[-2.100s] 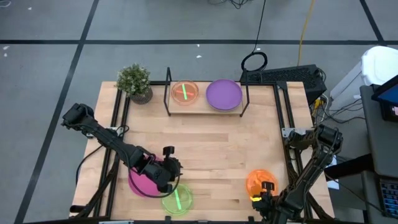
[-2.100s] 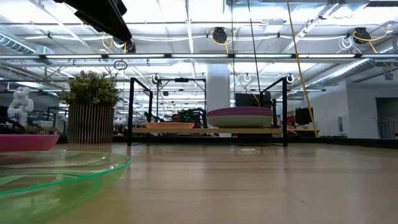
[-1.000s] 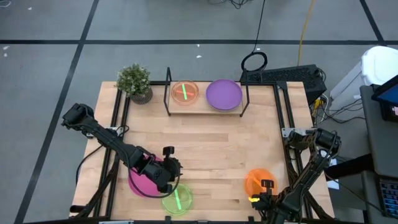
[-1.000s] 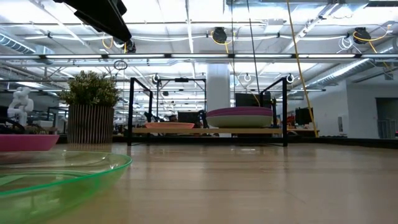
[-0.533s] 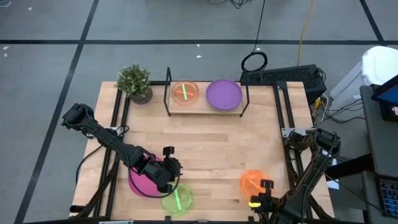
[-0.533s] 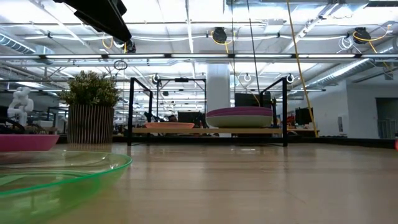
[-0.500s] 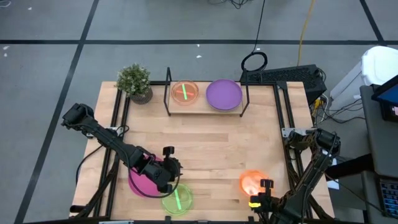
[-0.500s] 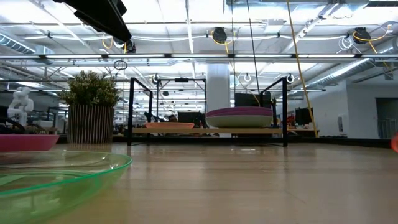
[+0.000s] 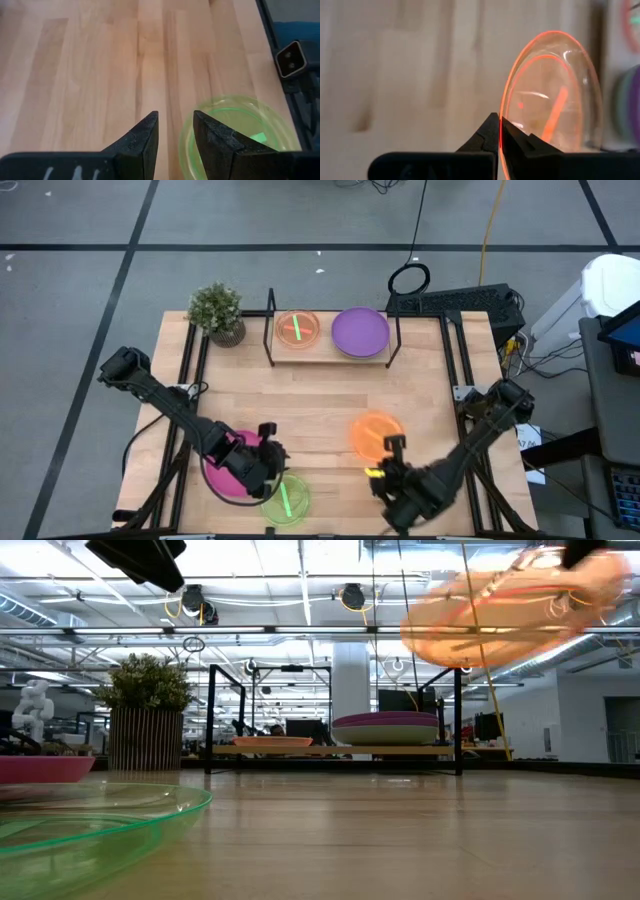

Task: Place and stack plates onto a shelf
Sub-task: Stack the transparent orange plate on top of the transparent green plate on the shelf

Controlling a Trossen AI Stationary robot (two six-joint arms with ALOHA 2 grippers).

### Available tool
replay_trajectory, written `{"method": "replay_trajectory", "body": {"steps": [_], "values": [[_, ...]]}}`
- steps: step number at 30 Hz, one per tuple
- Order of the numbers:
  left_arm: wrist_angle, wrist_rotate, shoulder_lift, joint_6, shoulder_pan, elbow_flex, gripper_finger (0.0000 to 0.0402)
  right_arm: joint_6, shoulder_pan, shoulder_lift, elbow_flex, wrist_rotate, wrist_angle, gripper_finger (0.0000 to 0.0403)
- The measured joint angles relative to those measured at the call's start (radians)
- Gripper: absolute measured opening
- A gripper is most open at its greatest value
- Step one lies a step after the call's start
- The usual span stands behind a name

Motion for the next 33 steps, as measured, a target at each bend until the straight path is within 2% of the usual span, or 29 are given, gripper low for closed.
{"method": "replay_trajectory", "body": {"steps": [9,18,25,33], "values": [[0.0,-0.055,0.0,-0.031,-0.056,0.0,0.0129,-0.376,-0.223,0.0,0.134,0.056,-0.005,0.0],[0.0,-0.088,0.0,-0.083,-0.095,0.0,0.0129,-0.76,-0.469,-0.001,0.176,0.046,0.124,0.0],[0.0,-0.137,0.0,-0.119,-0.117,0.0,0.0129,-0.989,-0.657,-0.001,0.176,-0.111,0.278,0.0],[0.0,-0.157,0.0,-0.156,-0.129,0.0,0.0129,-1.156,-0.832,-0.001,0.148,-0.344,0.467,0.0]]}}
